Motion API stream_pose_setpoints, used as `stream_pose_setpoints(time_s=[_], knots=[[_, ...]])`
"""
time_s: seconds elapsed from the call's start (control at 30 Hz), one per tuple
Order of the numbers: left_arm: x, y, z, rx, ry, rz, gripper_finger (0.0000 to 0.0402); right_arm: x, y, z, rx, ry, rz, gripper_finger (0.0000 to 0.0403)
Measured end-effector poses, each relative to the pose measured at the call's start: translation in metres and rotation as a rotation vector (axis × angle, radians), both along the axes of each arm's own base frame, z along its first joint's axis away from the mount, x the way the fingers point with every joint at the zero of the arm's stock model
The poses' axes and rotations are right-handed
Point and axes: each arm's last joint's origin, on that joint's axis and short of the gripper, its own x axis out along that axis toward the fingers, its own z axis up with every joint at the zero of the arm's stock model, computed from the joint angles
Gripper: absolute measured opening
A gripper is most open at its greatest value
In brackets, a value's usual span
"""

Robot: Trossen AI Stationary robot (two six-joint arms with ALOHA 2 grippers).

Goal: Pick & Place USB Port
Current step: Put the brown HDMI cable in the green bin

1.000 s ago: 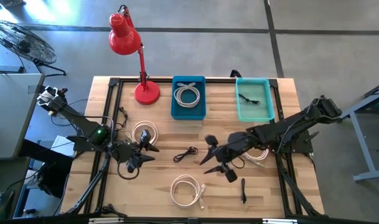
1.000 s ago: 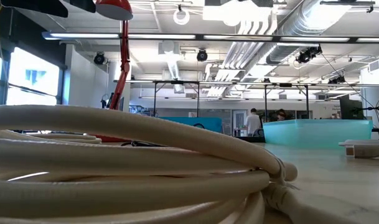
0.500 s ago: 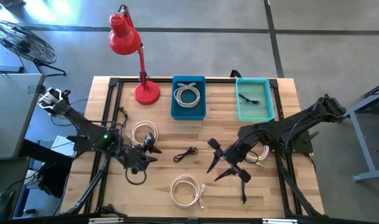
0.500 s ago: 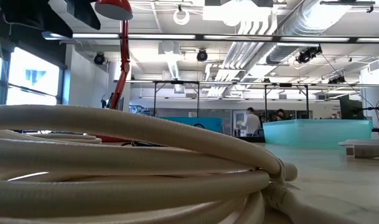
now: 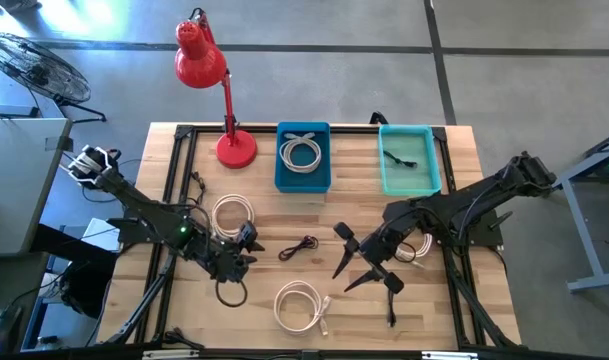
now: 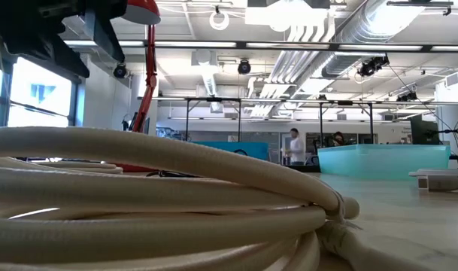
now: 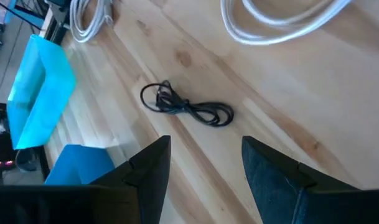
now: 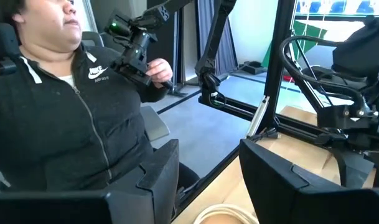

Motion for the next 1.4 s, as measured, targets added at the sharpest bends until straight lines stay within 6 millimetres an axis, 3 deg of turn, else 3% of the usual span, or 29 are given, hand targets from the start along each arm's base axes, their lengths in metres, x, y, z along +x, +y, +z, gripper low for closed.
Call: stream_pose_setpoints(time_s=[0.23, 0.43, 0.7, 0.87, 1.13, 1.4], knots=[[0.014, 0.017, 0.01, 0.016, -0.144, 0.172, 0.0192, 0.0, 0.0, 0.001, 0.001, -0.005, -0.019, 0.0161], [0.044, 0.048, 0.011, -0.23, -0.111, -0.014, 0.0192, 0.001, 0.0, 0.003, 0.01, -0.027, -0.019, 0.0161], [0.073, 0.084, 0.0, -0.427, -0.119, -0.172, 0.0192, 0.001, 0.0, 0.004, 0.013, -0.034, -0.019, 0.0161], [0.091, 0.084, -0.009, -0.553, -0.162, -0.352, 0.0192, 0.0, -0.001, 0.004, 0.013, -0.034, -0.019, 0.0161], [0.115, 0.089, -0.049, -0.405, -0.137, -0.306, 0.0192, -0.001, -0.001, 0.004, 0.011, -0.029, -0.02, 0.0161], [0.125, 0.085, -0.06, -0.499, -0.113, -0.435, 0.0192, -0.001, -0.001, 0.004, 0.011, -0.027, -0.02, 0.0161]])
